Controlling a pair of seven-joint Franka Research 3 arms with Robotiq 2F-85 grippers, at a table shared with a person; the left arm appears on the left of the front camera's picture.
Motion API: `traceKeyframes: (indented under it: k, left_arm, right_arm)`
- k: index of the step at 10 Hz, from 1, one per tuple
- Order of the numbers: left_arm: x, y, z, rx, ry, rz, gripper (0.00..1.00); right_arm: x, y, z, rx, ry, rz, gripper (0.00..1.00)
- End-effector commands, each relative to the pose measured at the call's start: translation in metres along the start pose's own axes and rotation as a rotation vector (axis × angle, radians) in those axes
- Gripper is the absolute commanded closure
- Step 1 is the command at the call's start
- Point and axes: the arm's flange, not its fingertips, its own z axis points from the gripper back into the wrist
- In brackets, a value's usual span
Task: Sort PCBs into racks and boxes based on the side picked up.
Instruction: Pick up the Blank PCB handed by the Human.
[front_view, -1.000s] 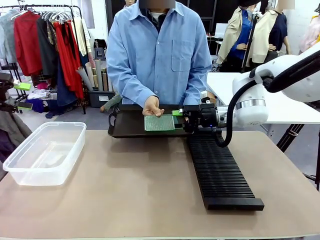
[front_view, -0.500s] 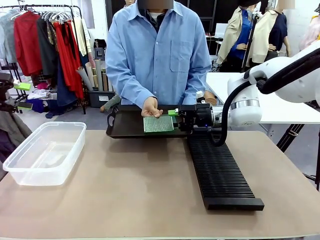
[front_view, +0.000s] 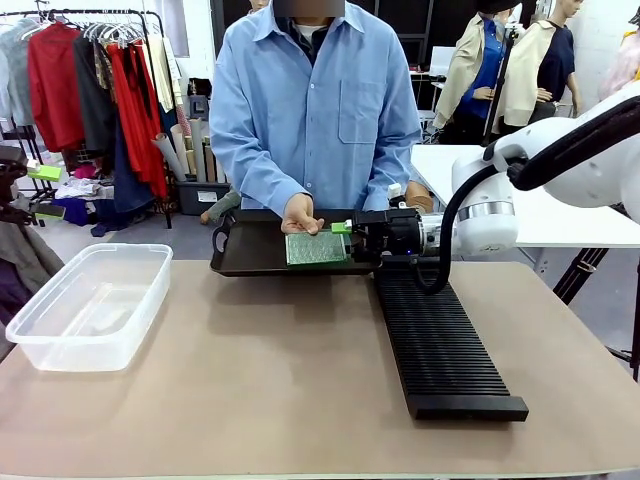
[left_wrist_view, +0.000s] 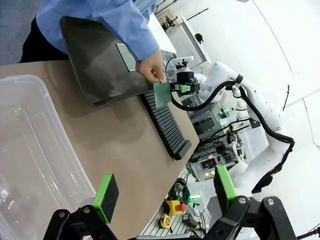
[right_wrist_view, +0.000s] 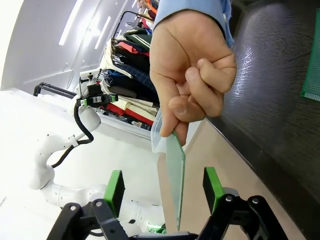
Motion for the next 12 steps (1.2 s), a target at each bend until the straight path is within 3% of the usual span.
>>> traceKeyframes:
  k: [1,6,7,11,12]
  left_arm:
    - [-0.001,-0.002,0.0,-0.008,-0.001,-0.002,0.0]
    - [-0.001,-0.002,0.0,-0.008,-0.001,-0.002,0.0]
    - [-0.001,-0.002,0.0,-0.008,-0.001,-0.002,0.0]
    - [-0.001,-0.002,0.0,-0.008,-0.001,-0.002,0.0]
    - [-0.001,-0.002,0.0,-0.008,-0.001,-0.002,0.0]
  right_arm:
    - [0.01,0.0,-0.006,0.008,0.012,-0.002,0.39]
    - [0.025,-0.003,-0.011,0.001,0.056,-0.022,0.96]
    - [0.027,-0.005,-0.012,0.002,0.069,-0.032,1.0]
    - [0.033,-0.007,-0.015,0.009,0.108,-0.067,1.0]
    - [0.022,-0.008,-0.01,0.004,0.073,-0.041,1.0]
